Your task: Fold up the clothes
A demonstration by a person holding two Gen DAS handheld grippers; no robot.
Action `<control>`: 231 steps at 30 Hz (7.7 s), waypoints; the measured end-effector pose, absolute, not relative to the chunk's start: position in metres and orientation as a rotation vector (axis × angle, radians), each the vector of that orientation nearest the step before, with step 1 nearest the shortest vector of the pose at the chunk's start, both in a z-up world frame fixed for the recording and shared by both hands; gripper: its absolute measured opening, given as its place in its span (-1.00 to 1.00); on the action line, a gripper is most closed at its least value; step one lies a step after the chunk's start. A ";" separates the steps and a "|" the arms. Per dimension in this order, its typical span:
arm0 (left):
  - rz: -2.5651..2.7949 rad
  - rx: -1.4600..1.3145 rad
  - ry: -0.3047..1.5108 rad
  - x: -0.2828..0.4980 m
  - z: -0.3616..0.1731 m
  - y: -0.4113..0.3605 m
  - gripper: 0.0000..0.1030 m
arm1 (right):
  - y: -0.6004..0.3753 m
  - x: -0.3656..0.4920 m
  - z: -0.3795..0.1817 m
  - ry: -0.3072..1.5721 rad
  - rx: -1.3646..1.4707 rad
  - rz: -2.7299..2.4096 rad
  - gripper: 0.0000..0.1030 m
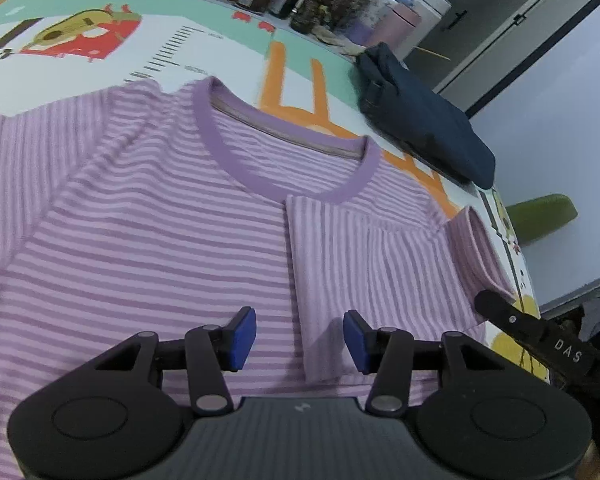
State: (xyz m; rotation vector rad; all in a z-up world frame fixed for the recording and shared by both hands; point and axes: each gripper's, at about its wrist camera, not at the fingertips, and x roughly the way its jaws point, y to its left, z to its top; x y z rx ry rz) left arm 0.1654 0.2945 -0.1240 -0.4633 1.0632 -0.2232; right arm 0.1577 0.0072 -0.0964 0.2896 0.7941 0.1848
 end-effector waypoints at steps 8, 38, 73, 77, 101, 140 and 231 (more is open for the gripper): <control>-0.255 -0.431 1.069 0.171 -0.124 0.263 -0.02 | -0.040 0.157 -0.093 0.787 0.311 0.121 -0.92; -0.311 -0.326 1.092 0.179 -0.122 0.161 0.02 | -0.234 0.146 -0.087 0.739 0.282 -0.193 -0.92; -0.332 -0.268 1.106 0.188 -0.127 0.096 0.08 | -0.354 0.129 -0.099 0.843 -0.060 -0.432 -0.92; -0.332 -0.259 1.106 0.191 -0.127 0.094 0.08 | -0.355 0.114 -0.114 0.871 -0.017 -0.449 -0.91; -0.215 -0.305 1.095 0.154 -0.114 0.176 0.08 | -0.198 0.144 -0.087 0.927 0.489 0.248 -0.40; -0.208 -0.315 1.089 0.122 -0.125 0.256 0.14 | -0.138 0.262 -0.155 1.010 0.640 0.214 -0.58; -0.164 -0.293 1.055 0.011 -0.116 0.337 0.40 | 0.223 0.338 -0.187 1.254 0.690 0.924 -0.27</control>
